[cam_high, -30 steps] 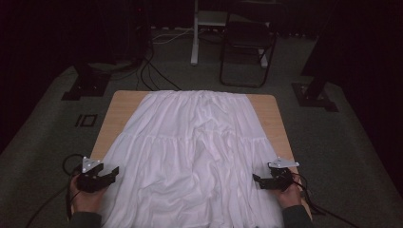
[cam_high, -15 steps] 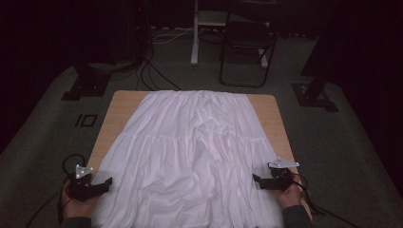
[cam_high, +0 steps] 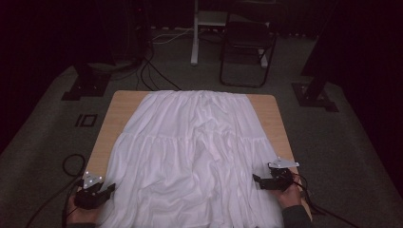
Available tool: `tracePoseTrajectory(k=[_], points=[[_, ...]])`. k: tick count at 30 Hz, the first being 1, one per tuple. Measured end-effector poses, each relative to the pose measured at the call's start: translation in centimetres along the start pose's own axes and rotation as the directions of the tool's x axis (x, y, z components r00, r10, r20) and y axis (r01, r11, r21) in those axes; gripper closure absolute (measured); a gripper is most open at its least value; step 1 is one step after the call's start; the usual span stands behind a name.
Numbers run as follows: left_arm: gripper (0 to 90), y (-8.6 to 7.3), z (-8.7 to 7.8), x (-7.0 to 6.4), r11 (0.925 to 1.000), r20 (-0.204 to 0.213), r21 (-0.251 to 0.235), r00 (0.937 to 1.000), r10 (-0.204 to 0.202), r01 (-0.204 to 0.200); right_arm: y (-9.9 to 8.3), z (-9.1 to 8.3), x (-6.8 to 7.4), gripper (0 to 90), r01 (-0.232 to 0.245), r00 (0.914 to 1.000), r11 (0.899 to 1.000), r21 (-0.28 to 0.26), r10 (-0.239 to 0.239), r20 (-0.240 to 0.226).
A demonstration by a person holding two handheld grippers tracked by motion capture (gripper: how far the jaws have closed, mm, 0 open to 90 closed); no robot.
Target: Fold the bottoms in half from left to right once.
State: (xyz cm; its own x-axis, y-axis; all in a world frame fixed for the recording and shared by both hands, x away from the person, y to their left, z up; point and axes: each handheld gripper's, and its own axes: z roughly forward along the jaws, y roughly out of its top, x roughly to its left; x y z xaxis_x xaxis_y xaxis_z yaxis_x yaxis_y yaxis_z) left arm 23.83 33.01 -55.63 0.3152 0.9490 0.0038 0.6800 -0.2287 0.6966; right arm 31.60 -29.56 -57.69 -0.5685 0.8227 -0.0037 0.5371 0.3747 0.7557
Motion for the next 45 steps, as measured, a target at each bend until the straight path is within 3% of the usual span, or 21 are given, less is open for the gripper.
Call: tracePoseTrajectory(k=[3,9,13,14,18,19,20,24,27,30,32,34,35,36,37,38,39,40,41,42,45], points=[[84.3,0.1,0.1,0.0,1.0000,0.022,0.001,0.9997,0.009,-0.009,0.0,0.0,0.0,13.3,0.001,1.0000,1.000,0.000,-0.001,-0.001],[85.8,0.2,0.2,0.1,0.9999,0.031,-0.004,0.9994,0.014,-0.014,0.0,0.0,0.0,12.5,0.009,0.9999,1.000,0.003,-0.009,-0.007],[85.9,0.1,0.2,0.1,0.9998,0.031,-0.008,0.9994,0.016,-0.015,-0.1,-0.5,0.3,23.6,-0.022,0.9992,1.000,0.004,0.022,0.032],[85.9,0.1,0.2,0.0,0.9998,0.029,-0.009,0.9994,0.020,-0.019,0.1,-1.7,0.3,23.4,-0.010,0.9954,1.000,-0.022,0.012,0.095],[85.9,0.1,0.2,0.1,0.9998,0.031,-0.013,0.9994,0.016,-0.015,-0.3,-4.0,-0.5,14.5,-0.065,0.9852,0.995,-0.070,0.075,0.154],[85.9,0.1,0.2,0.1,0.9998,0.031,-0.015,0.9994,0.014,-0.014,-0.7,-4.5,-0.9,12.7,-0.086,0.9804,0.994,-0.064,0.096,0.172],[85.8,0.1,0.2,0.1,0.9998,0.031,-0.014,0.9994,0.015,-0.015,-1.8,-5.3,-1.4,12.6,-0.113,0.9685,0.993,-0.042,0.119,0.219],[85.8,0.1,0.2,0.0,0.9997,0.022,-0.014,0.9995,0.020,-0.020,-4.0,-6.2,-2.2,11.3,-0.185,0.9603,0.983,-0.012,0.184,0.210],[85.8,0.1,0.3,0.0,0.9997,0.018,-0.016,0.9996,0.021,-0.021,-4.7,-6.4,-2.0,11.3,-0.198,0.9638,0.980,-0.012,0.197,0.180],[85.8,0.1,0.3,-0.1,0.9996,0.013,-0.015,0.9996,0.025,-0.025,-5.0,-6.4,-0.8,11.2,-0.153,0.9780,0.988,0.009,0.150,0.144],[85.8,0.1,0.3,-0.1,0.9996,0.011,-0.014,0.9996,0.026,-0.026,-5.0,-5.8,-0.5,10.3,-0.139,0.9795,0.989,0.046,0.131,0.153],[85.8,0.1,0.3,-0.1,0.9994,0.008,-0.013,0.9995,0.031,-0.031,-5.0,-5.7,-0.5,10.3,-0.147,0.9793,0.988,0.040,0.140,0.147],[85.8,0.1,0.3,-0.2,0.9994,0.007,-0.015,0.9995,0.032,-0.032,-4.9,-5.7,-0.6,12.0,-0.146,0.9797,0.989,0.040,0.138,0.145],[85.8,0.1,0.3,-0.2,0.9993,0.005,-0.014,0.9994,0.034,-0.034,-4.8,-5.7,-0.7,23.9,-0.151,0.9783,0.988,0.035,0.144,0.149],[85.8,0.1,0.3,-0.2,0.9993,0.003,-0.014,0.9994,0.035,-0.035,-4.8,-5.7,-0.7,23.9,-0.151,0.9783,0.988,0.035,0.144,0.149],[85.8,0.1,0.3,-0.2,0.9993,0.002,-0.013,0.9993,0.036,-0.036,-4.6,-6.1,-0.9,50.8,-0.141,0.9812,0.989,0.034,0.135,0.138],[85.8,0.1,0.3,-0.3,0.9992,0.001,-0.014,0.9993,0.038,-0.038,-4.6,-6.1,-0.9,50.8,-0.141,0.9812,0.989,0.034,0.135,0.138],[85.9,0.1,0.3,-0.3,0.9992,-0.001,-0.013,0.9992,0.039,-0.039,-4.4,-6.2,-1.2,72.2,-0.150,0.9799,0.988,0.031,0.144,0.138],[85.9,0.1,0.3,-0.3,0.9990,-0.004,-0.013,0.9991,0.043,-0.043,-4.4,-6.2,-1.2,72.2,-0.150,0.9799,0.988,0.031,0.144,0.138],[86.2,0.2,0.3,-0.4,0.9985,-0.019,-0.010,0.9984,0.053,-0.054,-4.4,-6.3,-1.8,86.7,-0.182,0.9723,0.983,0.030,0.175,0.155],[86.4,0.3,0.2,-0.5,0.9976,-0.046,0.001,0.9965,0.070,-0.070,-4.4,-6.2,-2.2,87.3,-0.206,0.9674,0.978,0.019,0.201,0.154]])
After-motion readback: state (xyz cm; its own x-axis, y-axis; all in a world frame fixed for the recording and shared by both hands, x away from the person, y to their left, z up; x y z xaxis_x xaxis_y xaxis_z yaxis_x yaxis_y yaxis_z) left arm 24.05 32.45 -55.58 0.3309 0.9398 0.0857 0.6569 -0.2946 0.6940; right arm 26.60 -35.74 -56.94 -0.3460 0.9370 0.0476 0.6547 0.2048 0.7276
